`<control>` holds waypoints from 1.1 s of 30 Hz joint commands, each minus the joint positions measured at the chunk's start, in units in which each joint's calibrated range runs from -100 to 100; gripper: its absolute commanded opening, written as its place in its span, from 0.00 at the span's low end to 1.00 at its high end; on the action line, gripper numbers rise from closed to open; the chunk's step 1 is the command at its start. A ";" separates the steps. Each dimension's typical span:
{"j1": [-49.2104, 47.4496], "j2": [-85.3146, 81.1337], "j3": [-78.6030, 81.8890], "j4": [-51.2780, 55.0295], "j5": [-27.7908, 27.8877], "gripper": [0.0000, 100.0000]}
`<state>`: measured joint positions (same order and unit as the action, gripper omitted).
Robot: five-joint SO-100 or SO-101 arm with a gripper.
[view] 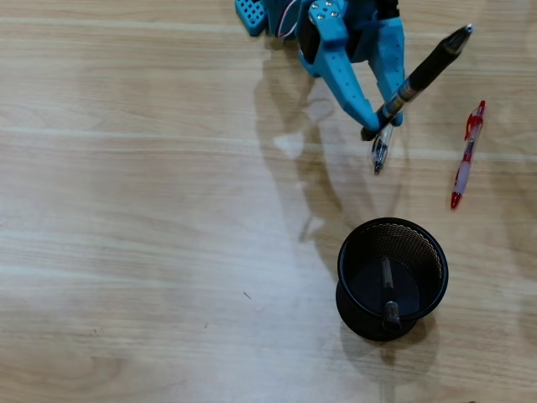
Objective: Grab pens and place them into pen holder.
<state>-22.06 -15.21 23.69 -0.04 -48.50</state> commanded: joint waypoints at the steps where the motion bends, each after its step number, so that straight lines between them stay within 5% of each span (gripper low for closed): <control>1: 0.70 9.14 -17.45 -1.37 0.18 0.02; 8: 0.16 23.49 -34.28 -1.46 -0.19 0.02; 33: 0.52 34.78 -30.12 -2.19 -3.38 0.04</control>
<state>-22.06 20.14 -6.03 -0.91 -51.11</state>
